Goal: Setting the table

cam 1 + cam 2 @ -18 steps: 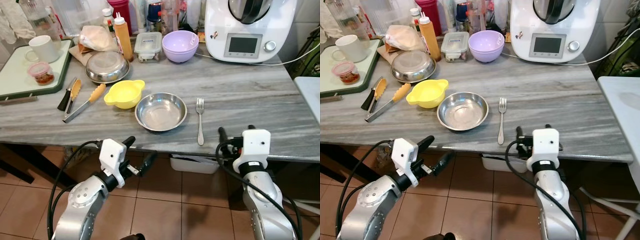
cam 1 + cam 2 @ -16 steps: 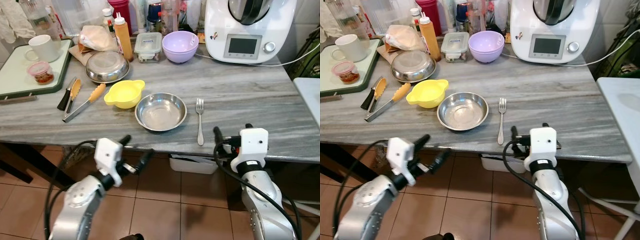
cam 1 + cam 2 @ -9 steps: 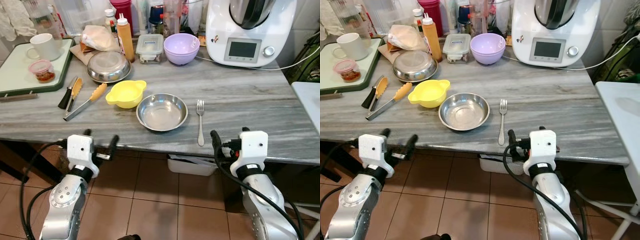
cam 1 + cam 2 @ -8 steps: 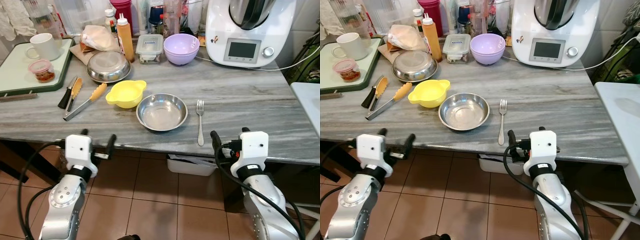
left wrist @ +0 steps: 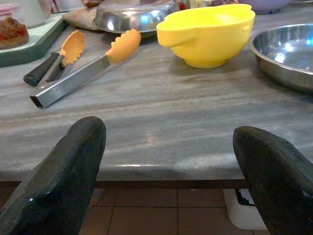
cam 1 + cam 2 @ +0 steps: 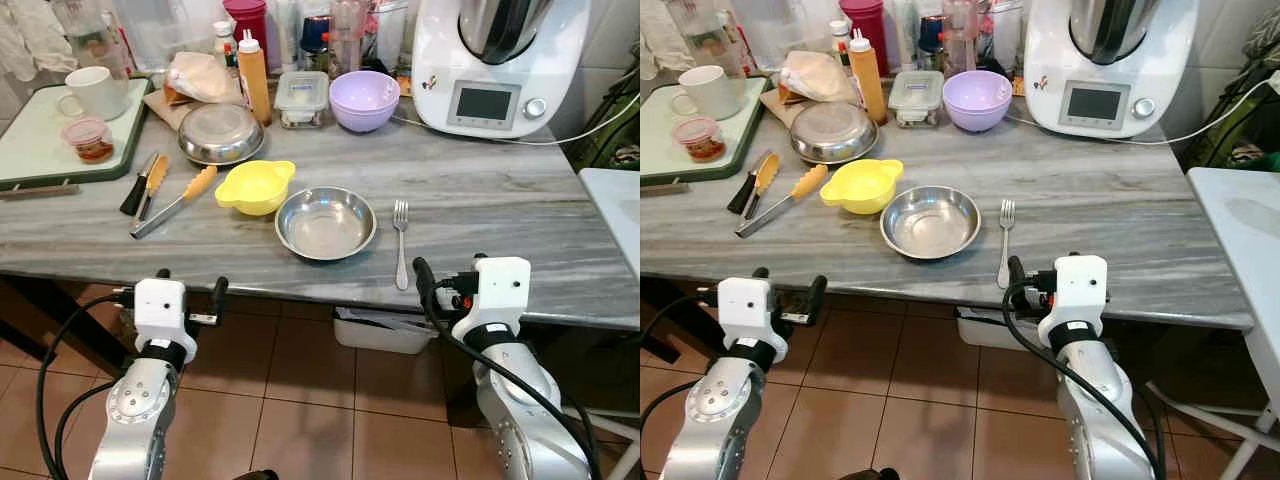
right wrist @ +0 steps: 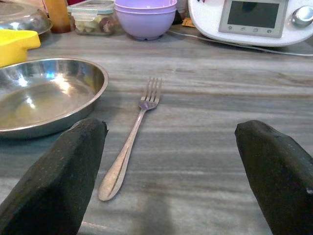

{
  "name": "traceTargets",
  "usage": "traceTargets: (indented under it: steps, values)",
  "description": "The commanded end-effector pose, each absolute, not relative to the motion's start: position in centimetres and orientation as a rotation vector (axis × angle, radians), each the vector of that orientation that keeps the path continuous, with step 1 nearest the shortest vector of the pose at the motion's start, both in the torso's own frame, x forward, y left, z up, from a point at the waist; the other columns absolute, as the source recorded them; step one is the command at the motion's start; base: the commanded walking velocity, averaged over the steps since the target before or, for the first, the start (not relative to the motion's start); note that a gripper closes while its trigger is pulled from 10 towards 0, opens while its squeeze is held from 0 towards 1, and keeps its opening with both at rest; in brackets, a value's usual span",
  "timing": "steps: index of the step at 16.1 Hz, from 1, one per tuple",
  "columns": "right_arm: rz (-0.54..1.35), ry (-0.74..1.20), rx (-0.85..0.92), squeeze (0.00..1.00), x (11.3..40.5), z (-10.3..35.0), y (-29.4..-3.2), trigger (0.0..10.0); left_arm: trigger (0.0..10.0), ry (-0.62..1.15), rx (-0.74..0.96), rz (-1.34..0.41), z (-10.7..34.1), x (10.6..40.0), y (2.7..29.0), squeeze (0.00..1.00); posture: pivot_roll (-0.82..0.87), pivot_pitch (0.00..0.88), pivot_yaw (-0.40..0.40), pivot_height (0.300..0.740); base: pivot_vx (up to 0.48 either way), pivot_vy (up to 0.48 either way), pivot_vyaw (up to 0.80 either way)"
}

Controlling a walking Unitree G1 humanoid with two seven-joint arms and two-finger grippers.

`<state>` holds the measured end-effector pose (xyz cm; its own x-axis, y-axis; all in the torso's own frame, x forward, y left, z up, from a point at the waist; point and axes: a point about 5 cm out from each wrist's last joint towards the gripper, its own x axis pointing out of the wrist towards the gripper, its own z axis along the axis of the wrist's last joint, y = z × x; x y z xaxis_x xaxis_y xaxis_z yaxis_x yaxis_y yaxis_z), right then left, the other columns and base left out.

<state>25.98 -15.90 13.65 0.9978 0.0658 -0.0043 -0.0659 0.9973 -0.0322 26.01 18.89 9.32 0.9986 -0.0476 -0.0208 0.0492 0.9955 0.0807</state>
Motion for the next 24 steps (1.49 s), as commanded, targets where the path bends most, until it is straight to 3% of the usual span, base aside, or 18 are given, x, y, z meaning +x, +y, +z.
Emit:
traceTargets:
  steps: [1,6,24]
  values:
    - [0.057,0.026,-0.030,0.00,26.0,13.3,-15.7,10.0,10.0,0.014,0.096,-0.049,9.7,26.1,18.8,0.00,-0.05,0.097,0.031,0.740,0.000,0.000,0.00]
    - [0.114,0.020,0.008,0.00,26.2,13.4,-15.9,10.0,10.0,0.019,0.096,-0.043,9.9,26.6,18.8,0.00,-0.05,0.096,0.032,0.740,0.000,0.000,0.00]
    - [0.084,0.043,0.028,0.00,27.3,13.0,-16.0,10.0,10.0,0.018,0.105,-0.072,10.2,27.2,18.1,0.00,-0.04,0.085,0.039,0.740,-0.274,0.000,0.00]
